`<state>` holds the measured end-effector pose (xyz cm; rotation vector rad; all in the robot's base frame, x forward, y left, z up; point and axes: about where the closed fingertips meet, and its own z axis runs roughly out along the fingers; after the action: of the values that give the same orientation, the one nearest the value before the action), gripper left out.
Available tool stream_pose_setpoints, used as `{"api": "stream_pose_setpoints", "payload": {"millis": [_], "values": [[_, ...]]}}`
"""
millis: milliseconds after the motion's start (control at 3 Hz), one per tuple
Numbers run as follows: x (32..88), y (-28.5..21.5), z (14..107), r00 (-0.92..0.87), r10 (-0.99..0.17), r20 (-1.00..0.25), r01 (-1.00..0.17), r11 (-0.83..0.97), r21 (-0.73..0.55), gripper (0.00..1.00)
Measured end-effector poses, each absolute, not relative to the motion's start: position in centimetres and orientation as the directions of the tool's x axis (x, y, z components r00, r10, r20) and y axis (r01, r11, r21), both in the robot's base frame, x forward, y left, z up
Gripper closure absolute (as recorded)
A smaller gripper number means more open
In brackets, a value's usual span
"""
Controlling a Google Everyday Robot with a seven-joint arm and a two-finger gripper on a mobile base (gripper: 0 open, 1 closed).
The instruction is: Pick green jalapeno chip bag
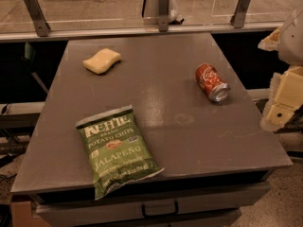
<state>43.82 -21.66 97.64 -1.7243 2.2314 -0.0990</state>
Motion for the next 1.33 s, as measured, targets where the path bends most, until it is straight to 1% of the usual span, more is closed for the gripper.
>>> {"api": "stream_pose_setpoints", "payload": {"millis": [333,667,1000,1333], "values": [[43.8,-21.7,97.6,-0.221,-0.953,-0.207,-0.931,0.270,-0.246,0.00],[44.2,-20.5,97.4,-0.204,-0.942,-0.268,-0.941,0.264,-0.211,0.00],[43.7,-14.2,97.2,-0.074,-0.935,-0.347,-0.972,0.146,-0.186,0.00],[41.6,-6.1,96.5,0.096,-0.896,-0.434,-0.988,-0.033,-0.150,0.00]]}}
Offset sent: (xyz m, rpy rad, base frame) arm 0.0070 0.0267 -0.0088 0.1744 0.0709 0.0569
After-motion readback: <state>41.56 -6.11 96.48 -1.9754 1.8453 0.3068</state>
